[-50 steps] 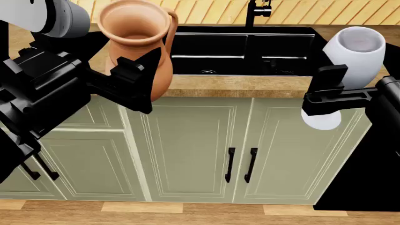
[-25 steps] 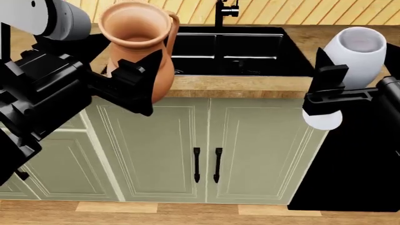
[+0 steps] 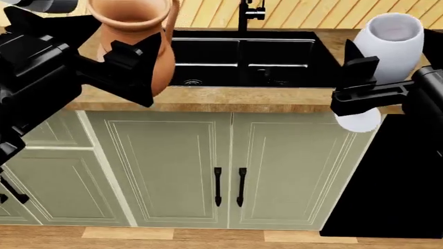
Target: Pick the jug and wine glass and place them in the sink. Then turn on the water.
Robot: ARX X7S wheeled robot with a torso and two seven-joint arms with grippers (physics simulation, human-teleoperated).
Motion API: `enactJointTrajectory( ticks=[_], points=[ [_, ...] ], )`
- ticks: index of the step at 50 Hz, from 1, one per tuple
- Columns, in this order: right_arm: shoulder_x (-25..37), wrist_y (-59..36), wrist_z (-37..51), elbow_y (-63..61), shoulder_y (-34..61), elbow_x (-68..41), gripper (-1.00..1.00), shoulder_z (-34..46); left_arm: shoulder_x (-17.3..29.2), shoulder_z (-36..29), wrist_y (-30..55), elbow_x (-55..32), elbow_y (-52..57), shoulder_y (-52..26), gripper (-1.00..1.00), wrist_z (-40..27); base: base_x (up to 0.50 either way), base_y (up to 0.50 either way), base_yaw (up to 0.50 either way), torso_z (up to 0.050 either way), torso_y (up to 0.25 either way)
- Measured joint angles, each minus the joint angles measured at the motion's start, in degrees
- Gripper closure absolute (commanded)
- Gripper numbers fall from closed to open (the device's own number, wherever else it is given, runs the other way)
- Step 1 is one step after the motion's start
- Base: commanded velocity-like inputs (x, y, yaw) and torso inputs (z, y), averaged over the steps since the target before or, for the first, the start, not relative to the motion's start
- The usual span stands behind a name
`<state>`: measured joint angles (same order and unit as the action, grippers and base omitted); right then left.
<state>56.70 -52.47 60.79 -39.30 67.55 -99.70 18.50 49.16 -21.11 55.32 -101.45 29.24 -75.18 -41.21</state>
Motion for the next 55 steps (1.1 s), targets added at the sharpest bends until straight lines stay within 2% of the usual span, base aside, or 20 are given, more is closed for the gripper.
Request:
enactJointTrajectory(
  ticks=[17,55],
  points=[
    [-1.9,-3.03,0.5,3.21,5.73,-0.63,1.0,2.68,-0.23,-1.09,1.65,0.03,-1.87,-3.63,1.0,-0.24,0.01,-0.5,0.0,0.001,0.003],
    [-2.26,-2.57,0.26,4.95,5.98,0.07,1.0,3.32,0.16,-1.39,1.04,0.25,-1.46,-3.04,1.0,-0.02,0.01,-0.5,0.0,0.001,0.003]
  ],
)
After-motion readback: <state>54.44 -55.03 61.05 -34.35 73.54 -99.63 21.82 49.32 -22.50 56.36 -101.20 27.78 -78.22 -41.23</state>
